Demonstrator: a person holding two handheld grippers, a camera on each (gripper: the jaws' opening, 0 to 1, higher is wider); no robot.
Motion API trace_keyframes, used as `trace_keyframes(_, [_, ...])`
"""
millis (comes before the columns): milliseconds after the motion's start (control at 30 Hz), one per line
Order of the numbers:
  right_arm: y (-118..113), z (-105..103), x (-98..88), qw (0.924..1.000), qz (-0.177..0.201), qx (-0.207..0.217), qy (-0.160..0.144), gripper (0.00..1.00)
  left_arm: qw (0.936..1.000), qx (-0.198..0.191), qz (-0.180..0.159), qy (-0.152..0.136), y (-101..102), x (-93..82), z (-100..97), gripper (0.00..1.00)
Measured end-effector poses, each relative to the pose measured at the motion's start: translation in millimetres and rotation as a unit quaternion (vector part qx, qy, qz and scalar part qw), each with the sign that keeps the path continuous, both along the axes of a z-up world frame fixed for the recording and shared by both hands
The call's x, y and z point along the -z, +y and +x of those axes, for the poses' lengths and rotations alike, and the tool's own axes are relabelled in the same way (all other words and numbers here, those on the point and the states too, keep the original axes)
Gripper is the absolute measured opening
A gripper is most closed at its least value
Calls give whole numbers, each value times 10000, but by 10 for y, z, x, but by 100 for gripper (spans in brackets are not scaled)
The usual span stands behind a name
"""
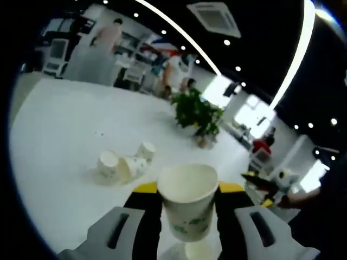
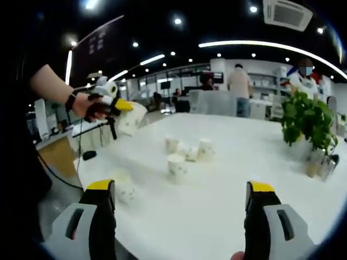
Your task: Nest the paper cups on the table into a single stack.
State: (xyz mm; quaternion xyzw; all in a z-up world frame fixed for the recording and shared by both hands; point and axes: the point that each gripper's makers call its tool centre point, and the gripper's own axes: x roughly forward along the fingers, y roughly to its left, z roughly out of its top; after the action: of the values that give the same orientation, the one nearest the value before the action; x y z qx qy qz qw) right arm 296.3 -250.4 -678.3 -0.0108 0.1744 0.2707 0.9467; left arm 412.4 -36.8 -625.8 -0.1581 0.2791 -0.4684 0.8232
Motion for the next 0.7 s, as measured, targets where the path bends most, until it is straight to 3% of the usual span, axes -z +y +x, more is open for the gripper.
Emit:
trace_keyframes(233, [33,-74,12,9999,-127,13,69,98,9985,343,-244,-339,-73,-75,-169,38])
trace_keyframes(333, [74,-91,13,9997,-217,-56,60,98,9972,513,-133,-525,-101,22,-237,38])
trace_keyframes(700, [142,-112,19,9993,-324,-119,111,98,9928,903,-331,-715,-226,180,-567,38])
